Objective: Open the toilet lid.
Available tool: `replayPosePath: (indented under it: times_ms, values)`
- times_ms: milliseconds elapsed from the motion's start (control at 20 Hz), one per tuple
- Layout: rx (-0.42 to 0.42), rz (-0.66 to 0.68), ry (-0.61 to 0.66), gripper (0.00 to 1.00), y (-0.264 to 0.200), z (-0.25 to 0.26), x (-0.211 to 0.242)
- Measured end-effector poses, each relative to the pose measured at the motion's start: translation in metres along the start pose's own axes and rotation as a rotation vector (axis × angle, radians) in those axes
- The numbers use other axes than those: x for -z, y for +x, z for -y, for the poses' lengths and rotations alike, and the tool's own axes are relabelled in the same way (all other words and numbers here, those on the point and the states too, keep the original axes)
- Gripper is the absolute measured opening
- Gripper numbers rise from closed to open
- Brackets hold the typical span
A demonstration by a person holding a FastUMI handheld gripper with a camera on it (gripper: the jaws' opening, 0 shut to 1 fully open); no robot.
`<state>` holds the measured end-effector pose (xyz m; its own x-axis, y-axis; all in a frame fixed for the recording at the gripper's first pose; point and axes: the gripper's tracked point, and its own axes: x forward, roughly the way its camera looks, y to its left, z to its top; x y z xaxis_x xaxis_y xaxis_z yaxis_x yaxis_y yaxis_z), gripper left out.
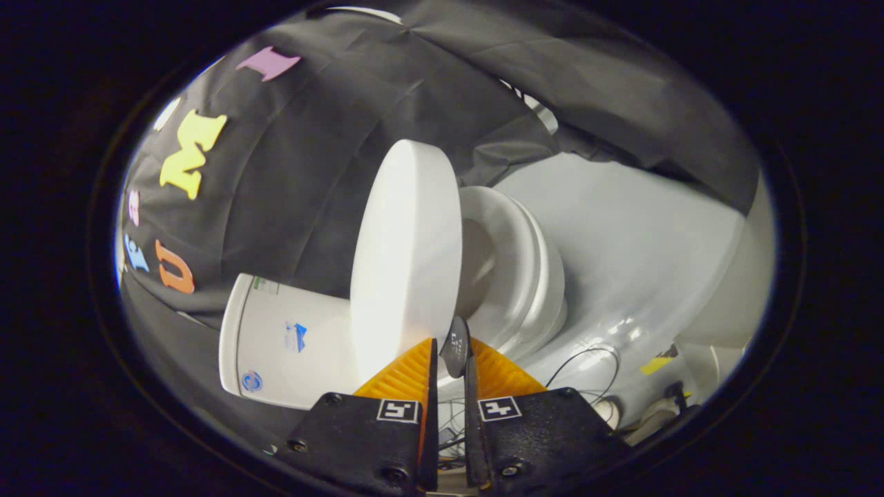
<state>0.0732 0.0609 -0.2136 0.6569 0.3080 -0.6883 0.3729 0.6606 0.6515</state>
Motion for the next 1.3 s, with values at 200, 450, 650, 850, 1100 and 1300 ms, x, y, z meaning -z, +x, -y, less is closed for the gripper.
replayPosePath:
  times_ms: [200,450,650,850,1100,1300]
  values:
    - [0.013,0.017,-0.078,0.18,-0.013,-0.016,-0.005]
    - [-0.008,0.035,-0.156,0.18,-0.023,-0.049,-0.006]
    - [-0.02,0.052,-0.245,0.18,-0.037,-0.074,-0.009]
    - [0.0,0.063,-0.325,0.18,-0.041,-0.085,-0.006]
    - [-0.001,0.072,-0.366,0.18,-0.047,-0.1,-0.006]
    - [-0.014,0.074,-0.412,0.18,-0.051,-0.116,-0.003]
